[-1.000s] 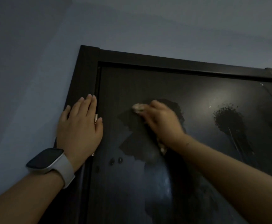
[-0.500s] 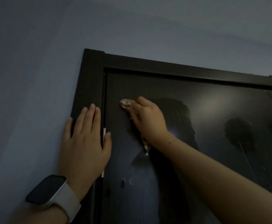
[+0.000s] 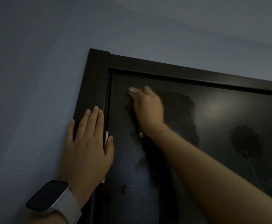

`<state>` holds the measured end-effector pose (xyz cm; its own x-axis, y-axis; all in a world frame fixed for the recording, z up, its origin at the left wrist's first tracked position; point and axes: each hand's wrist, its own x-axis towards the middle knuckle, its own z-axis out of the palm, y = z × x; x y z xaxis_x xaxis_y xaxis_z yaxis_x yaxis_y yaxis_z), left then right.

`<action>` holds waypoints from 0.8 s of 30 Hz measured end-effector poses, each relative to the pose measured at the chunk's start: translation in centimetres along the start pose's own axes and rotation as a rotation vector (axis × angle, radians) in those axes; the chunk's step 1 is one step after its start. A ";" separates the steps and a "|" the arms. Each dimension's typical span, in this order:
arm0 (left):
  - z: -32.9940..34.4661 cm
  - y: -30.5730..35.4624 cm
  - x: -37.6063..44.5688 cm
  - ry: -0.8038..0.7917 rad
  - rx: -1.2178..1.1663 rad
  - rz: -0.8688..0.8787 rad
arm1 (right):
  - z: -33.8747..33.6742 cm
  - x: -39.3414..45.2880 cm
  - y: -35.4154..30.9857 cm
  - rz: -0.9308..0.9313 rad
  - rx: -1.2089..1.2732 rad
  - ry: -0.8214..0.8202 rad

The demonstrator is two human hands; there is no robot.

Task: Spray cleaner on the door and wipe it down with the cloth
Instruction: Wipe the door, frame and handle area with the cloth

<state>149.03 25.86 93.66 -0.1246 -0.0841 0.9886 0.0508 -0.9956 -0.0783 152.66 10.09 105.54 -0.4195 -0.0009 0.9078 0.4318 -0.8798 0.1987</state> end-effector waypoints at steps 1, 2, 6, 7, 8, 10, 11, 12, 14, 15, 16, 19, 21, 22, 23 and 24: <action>-0.1 0.0 0.0 -0.006 0.004 0.001 | 0.6 0.1 -1.6 -0.048 0.015 -0.009; -0.1 0.0 0.0 -0.014 0.010 0.002 | 0.9 0.3 -2.4 -0.089 0.023 -0.026; 0.0 -0.2 0.0 -0.010 0.002 0.004 | -0.1 1.1 2.0 -0.098 -0.027 -0.015; 0.1 -0.1 -0.1 -0.008 0.001 0.007 | -0.6 1.3 4.1 -0.035 -0.053 -0.020; 0.1 -0.1 0.0 -0.007 0.002 0.009 | -1.2 1.5 6.2 0.026 -0.075 -0.042; 0.2 -0.2 0.0 0.001 0.006 0.006 | -2.4 1.6 10.4 0.130 -0.113 -0.070; 0.2 -0.2 0.0 0.004 0.006 0.003 | -3.0 1.6 12.1 0.177 -0.134 -0.071; 0.3 -0.2 0.0 0.006 0.004 0.000 | -3.5 1.7 13.5 0.224 -0.154 -0.061; 0.3 -0.1 -0.1 0.012 -0.005 -0.003 | -3.9 1.9 14.8 0.309 -0.177 -0.032; 0.3 -0.1 -0.1 0.015 -0.008 -0.001 | -3.8 2.2 14.7 0.353 -0.176 -0.021; 0.3 -0.1 -0.1 0.016 -0.011 0.002 | -3.6 2.5 14.2 0.390 -0.169 -0.018; 0.3 -0.1 -0.1 0.015 -0.016 -0.001 | -1.7 4.0 10.2 0.371 -0.105 -0.047; 0.3 -0.2 -0.1 0.005 -0.008 0.000 | 0.0 5.2 6.4 0.303 -0.075 -0.068; 0.3 -0.3 -0.1 0.002 -0.004 0.002 | 0.8 5.7 4.5 0.262 -0.062 -0.075; 0.3 -0.3 -0.1 0.003 -0.006 0.003 | 1.5 6.0 2.7 0.218 -0.044 -0.083; 0.3 -0.3 -0.1 0.009 -0.013 0.002 | 2.1 6.2 1.1 0.168 -0.026 -0.094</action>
<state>149.33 26.18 93.66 -0.1332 -0.0865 0.9873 0.0382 -0.9959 -0.0821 152.22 10.07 112.17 -0.2667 -0.1051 0.9580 0.4684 -0.8829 0.0335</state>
